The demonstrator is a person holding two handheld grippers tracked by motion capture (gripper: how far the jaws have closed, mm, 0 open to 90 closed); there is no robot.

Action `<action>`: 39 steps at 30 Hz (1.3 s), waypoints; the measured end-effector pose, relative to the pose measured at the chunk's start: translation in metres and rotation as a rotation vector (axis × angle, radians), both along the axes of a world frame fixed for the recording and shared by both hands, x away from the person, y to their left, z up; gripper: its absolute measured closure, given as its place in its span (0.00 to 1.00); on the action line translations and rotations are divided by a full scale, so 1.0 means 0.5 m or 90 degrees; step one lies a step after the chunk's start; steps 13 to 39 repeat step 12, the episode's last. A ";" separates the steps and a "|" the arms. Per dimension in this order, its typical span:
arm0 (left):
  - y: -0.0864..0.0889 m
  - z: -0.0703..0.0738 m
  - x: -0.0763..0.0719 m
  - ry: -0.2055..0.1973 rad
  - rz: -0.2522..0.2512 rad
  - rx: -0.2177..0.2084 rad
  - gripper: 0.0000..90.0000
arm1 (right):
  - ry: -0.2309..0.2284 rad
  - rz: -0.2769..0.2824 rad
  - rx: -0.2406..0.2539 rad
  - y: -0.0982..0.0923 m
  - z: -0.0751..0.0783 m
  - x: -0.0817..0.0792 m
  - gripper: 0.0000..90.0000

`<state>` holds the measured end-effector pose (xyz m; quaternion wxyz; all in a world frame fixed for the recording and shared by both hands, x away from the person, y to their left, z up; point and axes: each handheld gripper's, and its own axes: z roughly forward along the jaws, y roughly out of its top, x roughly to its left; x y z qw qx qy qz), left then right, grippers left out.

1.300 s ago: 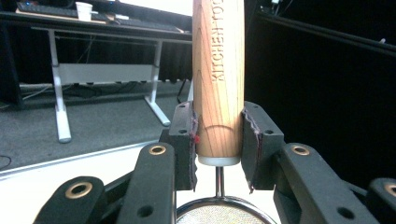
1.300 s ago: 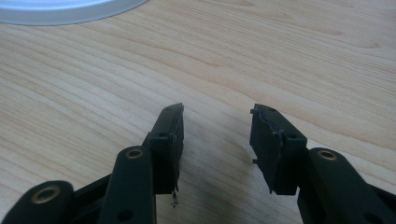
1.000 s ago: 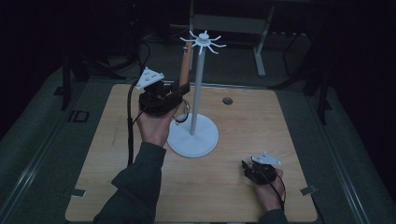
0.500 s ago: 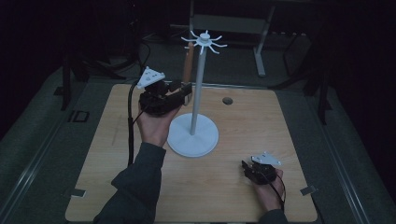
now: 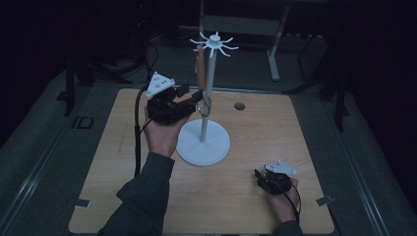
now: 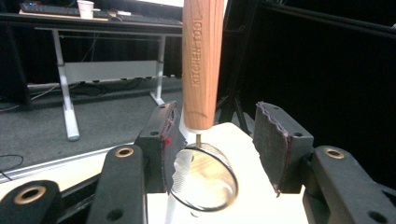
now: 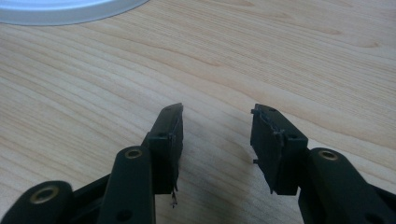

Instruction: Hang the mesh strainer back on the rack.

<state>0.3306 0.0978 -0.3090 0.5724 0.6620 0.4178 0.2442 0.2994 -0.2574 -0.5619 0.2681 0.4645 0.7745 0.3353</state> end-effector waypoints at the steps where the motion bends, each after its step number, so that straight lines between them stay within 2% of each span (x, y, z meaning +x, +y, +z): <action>1: 0.000 0.000 0.000 0.000 0.000 0.002 0.55 | 0.000 0.000 0.000 0.000 0.000 0.000 0.60; 8: -0.001 -0.006 -0.003 0.005 -0.002 0.013 0.54 | -0.001 -0.003 0.000 -0.001 0.000 0.000 0.59; 12: -0.005 -0.015 -0.010 0.006 0.003 0.044 0.53 | -0.002 -0.011 0.005 -0.006 0.001 0.000 0.59; 39: -0.005 -0.015 -0.010 0.006 0.003 0.044 0.53 | -0.002 -0.011 0.005 -0.006 0.001 0.000 0.59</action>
